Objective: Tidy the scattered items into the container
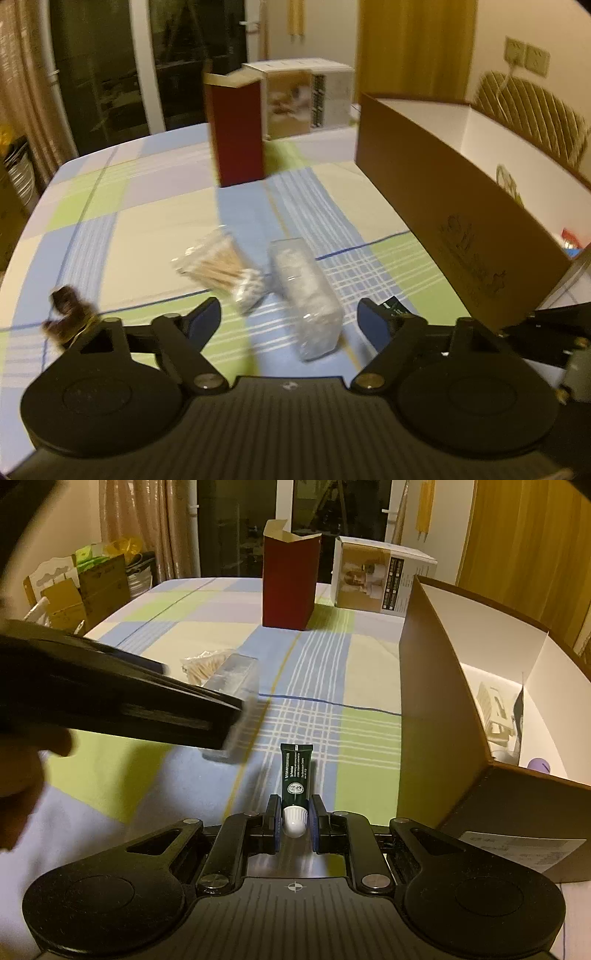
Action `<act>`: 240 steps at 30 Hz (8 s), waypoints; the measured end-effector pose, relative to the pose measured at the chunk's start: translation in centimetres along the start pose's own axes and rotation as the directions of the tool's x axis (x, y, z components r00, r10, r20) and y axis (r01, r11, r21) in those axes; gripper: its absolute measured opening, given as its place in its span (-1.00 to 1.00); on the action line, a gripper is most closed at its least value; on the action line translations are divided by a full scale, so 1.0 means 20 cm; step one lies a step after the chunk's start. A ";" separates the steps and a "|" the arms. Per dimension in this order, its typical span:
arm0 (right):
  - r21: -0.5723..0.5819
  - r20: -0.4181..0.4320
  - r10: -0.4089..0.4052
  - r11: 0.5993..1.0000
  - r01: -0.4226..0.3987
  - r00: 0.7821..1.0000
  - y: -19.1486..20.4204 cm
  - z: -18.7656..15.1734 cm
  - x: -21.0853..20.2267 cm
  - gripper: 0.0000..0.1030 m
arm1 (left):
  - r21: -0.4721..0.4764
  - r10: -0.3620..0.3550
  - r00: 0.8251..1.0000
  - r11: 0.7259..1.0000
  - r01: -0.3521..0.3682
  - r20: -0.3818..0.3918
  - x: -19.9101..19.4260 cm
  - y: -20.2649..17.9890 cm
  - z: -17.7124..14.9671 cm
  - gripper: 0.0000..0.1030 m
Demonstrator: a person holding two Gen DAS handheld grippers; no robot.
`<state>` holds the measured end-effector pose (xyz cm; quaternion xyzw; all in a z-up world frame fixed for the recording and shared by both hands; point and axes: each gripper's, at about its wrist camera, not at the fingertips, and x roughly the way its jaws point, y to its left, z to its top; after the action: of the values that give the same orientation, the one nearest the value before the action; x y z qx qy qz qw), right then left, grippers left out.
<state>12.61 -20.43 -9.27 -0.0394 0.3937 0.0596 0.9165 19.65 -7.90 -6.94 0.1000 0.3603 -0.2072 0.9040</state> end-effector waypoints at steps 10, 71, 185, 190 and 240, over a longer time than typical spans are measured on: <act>0.001 0.005 0.007 1.000 -0.007 1.000 -0.01 0.00 -0.03 -0.67 | 0.010 0.031 0.997 0.999 -0.031 -0.071 0.20 -0.04 0.01 -0.41; 0.280 0.135 -0.272 0.933 0.227 0.953 -0.93 0.13 -0.46 -0.65 | 0.175 -0.143 0.983 0.977 0.122 0.112 -0.16 -0.76 0.49 -0.07; 0.108 0.260 -0.161 0.985 0.137 0.952 -0.65 0.31 -0.79 -0.48 | -0.012 0.035 0.990 0.999 -0.033 0.137 -0.62 -0.41 0.27 -0.81; 0.179 0.231 -0.213 0.968 0.173 0.949 -0.86 0.28 -0.78 -0.48 | 0.046 -0.034 0.987 0.999 0.027 0.157 -0.58 -0.61 0.39 -0.81; 0.251 -0.030 -0.176 0.951 0.177 0.984 -0.95 0.11 -0.98 0.88 | -0.074 -0.040 0.999 0.996 0.042 0.034 -0.57 -0.84 0.40 0.97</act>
<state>3.50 -40.58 6.93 0.0426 0.3965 -0.0734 0.9141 9.59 -22.05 6.23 0.0552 0.3551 -0.2136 0.9084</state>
